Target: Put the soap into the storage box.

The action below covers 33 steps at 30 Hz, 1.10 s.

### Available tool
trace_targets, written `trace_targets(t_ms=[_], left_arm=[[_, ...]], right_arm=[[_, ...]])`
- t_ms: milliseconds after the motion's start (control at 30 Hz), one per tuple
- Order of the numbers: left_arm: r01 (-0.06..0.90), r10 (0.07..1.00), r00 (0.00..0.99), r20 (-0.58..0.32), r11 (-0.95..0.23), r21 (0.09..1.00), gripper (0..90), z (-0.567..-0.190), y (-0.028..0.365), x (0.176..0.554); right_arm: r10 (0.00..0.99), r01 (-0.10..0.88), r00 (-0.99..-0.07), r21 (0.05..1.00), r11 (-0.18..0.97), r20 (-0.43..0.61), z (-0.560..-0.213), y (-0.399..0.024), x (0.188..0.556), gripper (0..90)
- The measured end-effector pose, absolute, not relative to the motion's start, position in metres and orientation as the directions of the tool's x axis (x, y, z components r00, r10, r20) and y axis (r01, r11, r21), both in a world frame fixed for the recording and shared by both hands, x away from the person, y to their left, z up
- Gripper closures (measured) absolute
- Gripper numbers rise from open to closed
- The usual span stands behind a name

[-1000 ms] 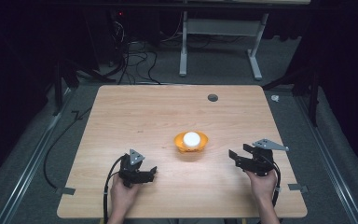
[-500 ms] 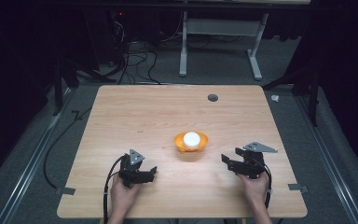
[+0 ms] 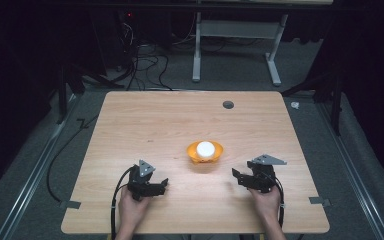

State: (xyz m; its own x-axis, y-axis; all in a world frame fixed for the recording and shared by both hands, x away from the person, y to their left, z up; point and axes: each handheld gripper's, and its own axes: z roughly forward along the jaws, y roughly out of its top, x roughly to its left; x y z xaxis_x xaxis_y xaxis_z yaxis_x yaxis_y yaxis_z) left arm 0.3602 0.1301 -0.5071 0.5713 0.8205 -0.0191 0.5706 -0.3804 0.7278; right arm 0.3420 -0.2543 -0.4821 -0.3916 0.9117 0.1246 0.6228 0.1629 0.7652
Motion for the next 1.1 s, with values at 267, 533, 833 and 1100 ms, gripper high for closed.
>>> trace_targets(t_ms=[267,533,833,1100], left_arm=[[0.571,0.821,0.571,-0.019,-0.380,0.728,15.7,-0.507,0.130,0.360],[0.572,0.822,0.570,-0.020,-0.379,0.728,15.7,-0.507,0.130,0.360],[0.572,0.822,0.570,-0.020,-0.379,0.728,15.7,-0.507,0.130,0.360],[0.572,0.822,0.570,-0.019,-0.379,0.728,15.7,-0.507,0.130,0.360]], right_arm=[[0.915,0.636,-0.392,0.747,0.196,0.093,-0.490,-0.249,0.344,30.2],[0.917,0.639,-0.393,0.739,0.215,0.073,-0.493,-0.245,0.346,30.2],[0.922,0.649,-0.383,0.726,0.228,0.052,-0.498,-0.242,0.349,30.2],[0.927,0.648,-0.374,0.722,0.243,0.024,-0.501,-0.240,0.350,30.2]])
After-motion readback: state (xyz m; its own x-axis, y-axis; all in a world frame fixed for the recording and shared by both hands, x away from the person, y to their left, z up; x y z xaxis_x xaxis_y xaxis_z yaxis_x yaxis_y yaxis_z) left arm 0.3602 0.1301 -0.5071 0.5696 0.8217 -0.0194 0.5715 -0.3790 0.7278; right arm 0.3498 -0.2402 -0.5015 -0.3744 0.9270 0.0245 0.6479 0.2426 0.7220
